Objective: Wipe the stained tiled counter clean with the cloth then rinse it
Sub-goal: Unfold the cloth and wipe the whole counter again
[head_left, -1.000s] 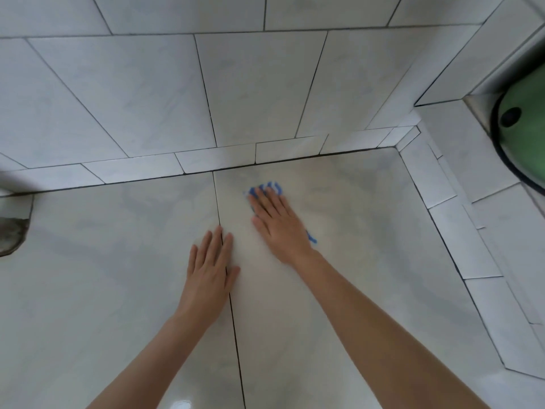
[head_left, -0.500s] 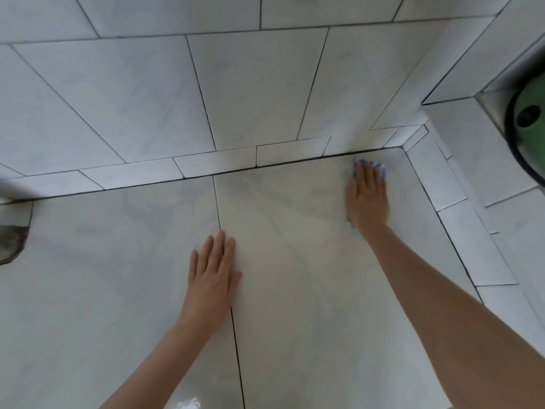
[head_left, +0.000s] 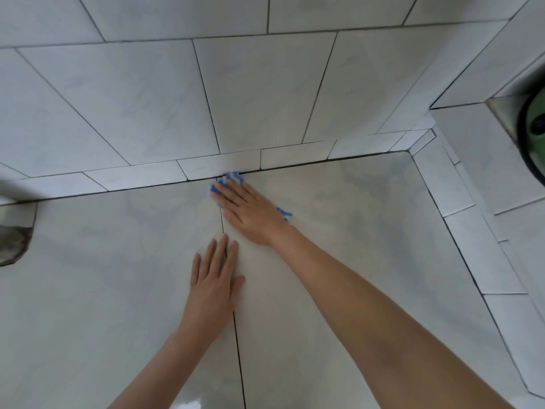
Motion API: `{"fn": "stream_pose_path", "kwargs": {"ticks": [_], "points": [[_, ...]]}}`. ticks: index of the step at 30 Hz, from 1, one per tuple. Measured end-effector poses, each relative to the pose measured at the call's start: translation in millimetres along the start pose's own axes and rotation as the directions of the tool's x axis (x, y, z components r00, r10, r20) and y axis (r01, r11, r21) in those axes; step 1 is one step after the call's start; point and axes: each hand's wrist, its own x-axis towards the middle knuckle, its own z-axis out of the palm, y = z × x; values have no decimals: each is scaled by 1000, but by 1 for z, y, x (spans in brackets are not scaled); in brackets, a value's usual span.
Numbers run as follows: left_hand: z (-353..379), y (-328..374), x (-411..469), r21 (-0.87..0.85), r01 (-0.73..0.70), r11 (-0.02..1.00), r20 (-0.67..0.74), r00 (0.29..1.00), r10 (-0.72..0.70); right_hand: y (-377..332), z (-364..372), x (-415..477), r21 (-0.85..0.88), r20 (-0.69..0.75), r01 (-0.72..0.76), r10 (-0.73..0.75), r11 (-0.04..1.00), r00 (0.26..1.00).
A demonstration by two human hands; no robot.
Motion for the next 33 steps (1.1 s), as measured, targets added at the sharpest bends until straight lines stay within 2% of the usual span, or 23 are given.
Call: {"fn": "stream_pose_path", "kwargs": {"ticks": [3,6,10,13,19,23,26,29,33], "points": [[-1,0,0,6,-3,1000,0,1000,3,1,-1,4,14,-17,31,-31,999,999],[-1,-2,-1,14,-8,1000,5,1000,8,23,-5,-6,-2,-38,3,-3,1000,999],[0,-1,-1,4,-3,1000,4,1000,3,75,-14,-35,-61,-55,-97,93,993,994],[0,0,-2,-1,-1,1000,2,1000,1,115,-21,-65,-98,-92,-233,225,967,970],[1,-1,-3,4,-1,1000,0,1000,1,183,-29,-113,-35,-160,-498,487,866,859],[1,0,-3,9,0,1000,3,1000,0,206,-36,-124,70,-159,-681,683,728,713],[0,-2,-3,12,3,1000,3,1000,-3,227,-38,-135,23,-146,-744,739,667,658],[0,-1,-3,13,9,1000,4,1000,-9,235,-39,-144,134,-135,-794,804,593,579],[1,0,-3,22,5,1000,11,1000,-6,232,-34,-158,92,-201,-784,782,614,590]]}}
